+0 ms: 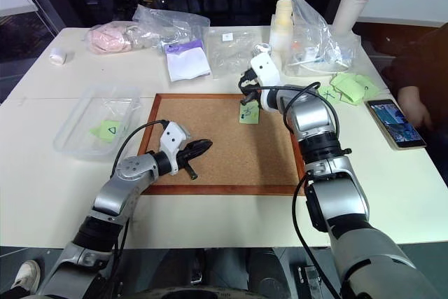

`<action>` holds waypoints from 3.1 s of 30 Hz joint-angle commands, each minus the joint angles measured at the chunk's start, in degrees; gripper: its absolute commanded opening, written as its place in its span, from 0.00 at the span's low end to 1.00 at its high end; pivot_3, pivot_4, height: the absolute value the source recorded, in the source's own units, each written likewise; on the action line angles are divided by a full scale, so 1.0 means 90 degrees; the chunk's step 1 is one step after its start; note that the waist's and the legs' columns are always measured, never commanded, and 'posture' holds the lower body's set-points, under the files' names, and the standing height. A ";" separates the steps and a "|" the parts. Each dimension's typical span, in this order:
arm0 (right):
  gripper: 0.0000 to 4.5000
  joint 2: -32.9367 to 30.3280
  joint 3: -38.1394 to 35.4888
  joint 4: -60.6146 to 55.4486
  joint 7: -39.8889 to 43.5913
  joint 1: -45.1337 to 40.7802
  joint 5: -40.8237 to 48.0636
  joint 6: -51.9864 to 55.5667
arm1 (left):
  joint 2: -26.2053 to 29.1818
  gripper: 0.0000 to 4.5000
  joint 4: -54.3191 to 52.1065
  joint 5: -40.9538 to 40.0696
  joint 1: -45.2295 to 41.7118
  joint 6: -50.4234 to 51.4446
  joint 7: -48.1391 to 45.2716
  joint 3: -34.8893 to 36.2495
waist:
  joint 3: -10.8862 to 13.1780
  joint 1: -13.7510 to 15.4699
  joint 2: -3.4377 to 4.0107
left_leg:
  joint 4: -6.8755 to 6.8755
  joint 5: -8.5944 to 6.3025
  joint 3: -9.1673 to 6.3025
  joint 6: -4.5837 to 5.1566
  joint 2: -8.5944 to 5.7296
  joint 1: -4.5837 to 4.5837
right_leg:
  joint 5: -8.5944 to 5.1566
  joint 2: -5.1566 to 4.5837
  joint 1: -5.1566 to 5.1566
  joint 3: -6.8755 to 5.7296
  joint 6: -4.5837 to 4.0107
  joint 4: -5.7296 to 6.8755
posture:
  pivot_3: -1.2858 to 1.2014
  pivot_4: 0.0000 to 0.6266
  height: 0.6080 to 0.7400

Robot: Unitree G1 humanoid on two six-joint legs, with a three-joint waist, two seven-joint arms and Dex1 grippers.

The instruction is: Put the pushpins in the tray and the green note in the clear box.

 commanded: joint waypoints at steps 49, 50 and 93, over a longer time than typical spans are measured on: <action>0.60 -0.0278 -0.0094 -0.2094 -0.0546 0.1407 0.0656 0.1010 | -0.0020 0.00 -0.0041 0.0103 0.0087 0.0230 -0.0187 -0.0132 | 0.0000 -0.0004 0.0000 | -0.0024 -0.0005 -0.0018 0.0008 0.0007 0.0033 | -0.0002 0.0001 0.0034 0.0009 -0.0001 -0.0031 | 0.52 0.24 1.00; 0.60 -0.0273 -0.0038 -0.2027 -0.0547 0.1399 0.0623 0.0969 | -0.0016 0.00 -0.0052 0.0101 0.0088 0.0237 -0.0185 -0.0127 | 0.0000 -0.0005 0.0000 | -0.0024 -0.0005 -0.0018 0.0008 0.0007 0.0032 | -0.0002 0.0001 0.0034 0.0009 -0.0001 -0.0033 | 0.52 0.24 1.00; 0.00 -0.0582 -0.0350 -0.2825 -0.0416 0.1542 0.0728 0.1287 | 0.0009 0.00 0.0108 0.0197 0.0240 0.0320 -0.0138 -0.0162 | 0.0002 0.0000 0.0001 | -0.0102 -0.0003 -0.0008 0.0005 0.0006 0.0031 | -0.0001 -0.0008 0.0019 0.0009 0.0000 -0.0091 | 0.52 0.24 1.00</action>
